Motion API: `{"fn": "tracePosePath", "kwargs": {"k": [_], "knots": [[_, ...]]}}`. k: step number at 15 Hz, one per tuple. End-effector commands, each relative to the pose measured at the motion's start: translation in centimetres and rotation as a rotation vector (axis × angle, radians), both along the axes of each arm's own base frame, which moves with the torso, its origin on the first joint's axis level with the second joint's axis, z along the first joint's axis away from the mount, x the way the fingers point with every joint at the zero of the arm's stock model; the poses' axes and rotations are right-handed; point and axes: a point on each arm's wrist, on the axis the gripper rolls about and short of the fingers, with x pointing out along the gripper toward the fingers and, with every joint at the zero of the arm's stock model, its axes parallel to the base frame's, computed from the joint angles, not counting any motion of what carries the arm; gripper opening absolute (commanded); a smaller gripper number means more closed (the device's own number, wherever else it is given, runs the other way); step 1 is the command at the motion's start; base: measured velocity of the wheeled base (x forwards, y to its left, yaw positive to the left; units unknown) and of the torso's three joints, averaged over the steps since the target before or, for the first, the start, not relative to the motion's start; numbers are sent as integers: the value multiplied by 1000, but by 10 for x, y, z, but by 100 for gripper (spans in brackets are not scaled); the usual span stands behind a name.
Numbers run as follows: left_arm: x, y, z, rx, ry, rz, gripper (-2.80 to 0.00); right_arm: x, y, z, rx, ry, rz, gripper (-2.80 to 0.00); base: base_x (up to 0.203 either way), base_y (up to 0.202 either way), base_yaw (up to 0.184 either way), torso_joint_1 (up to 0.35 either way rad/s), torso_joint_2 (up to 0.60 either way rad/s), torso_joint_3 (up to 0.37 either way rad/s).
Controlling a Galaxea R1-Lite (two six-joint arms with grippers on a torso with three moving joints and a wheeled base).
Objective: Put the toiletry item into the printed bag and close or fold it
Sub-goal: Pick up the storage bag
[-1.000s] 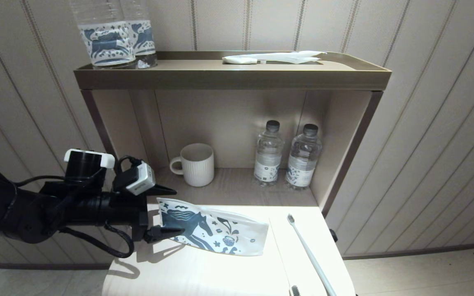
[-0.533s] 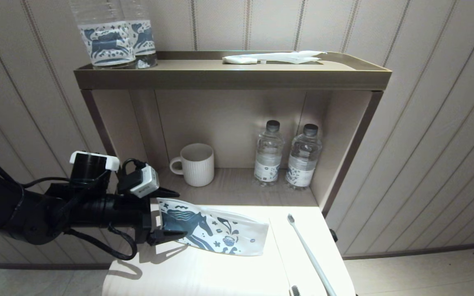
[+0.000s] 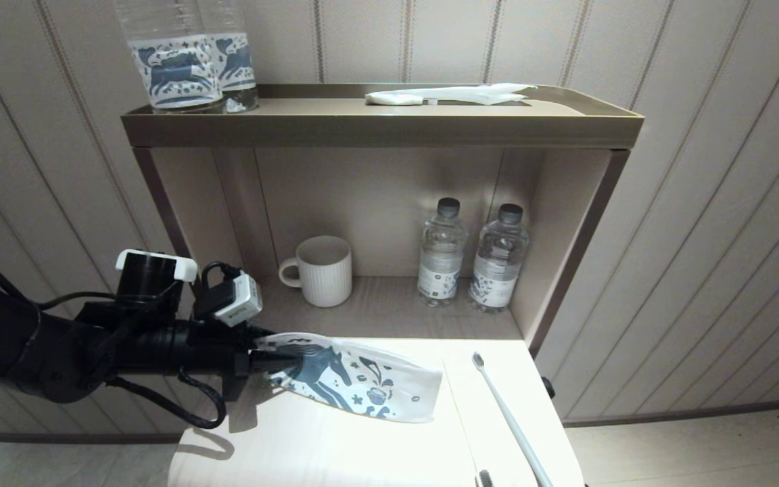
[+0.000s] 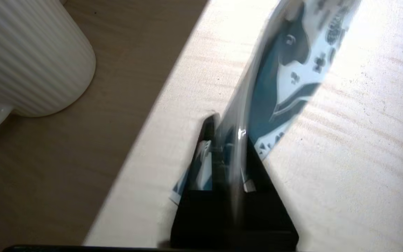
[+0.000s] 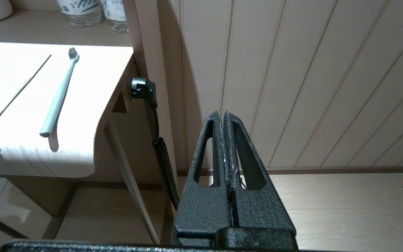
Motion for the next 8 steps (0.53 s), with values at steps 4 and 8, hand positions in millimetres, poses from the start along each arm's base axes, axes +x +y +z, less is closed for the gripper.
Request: {"fn": "tracePosePath", "kwargs": {"k": [4, 8], "knots": [[-7, 0, -2, 20, -33, -31, -280, 0, 0, 0, 0, 0, 0, -280, 0, 0, 0, 0, 0, 0], [-33, -1, 34, -17, -100, -43, -280, 0, 0, 0, 0, 0, 0, -280, 0, 0, 0, 0, 0, 0]]}}
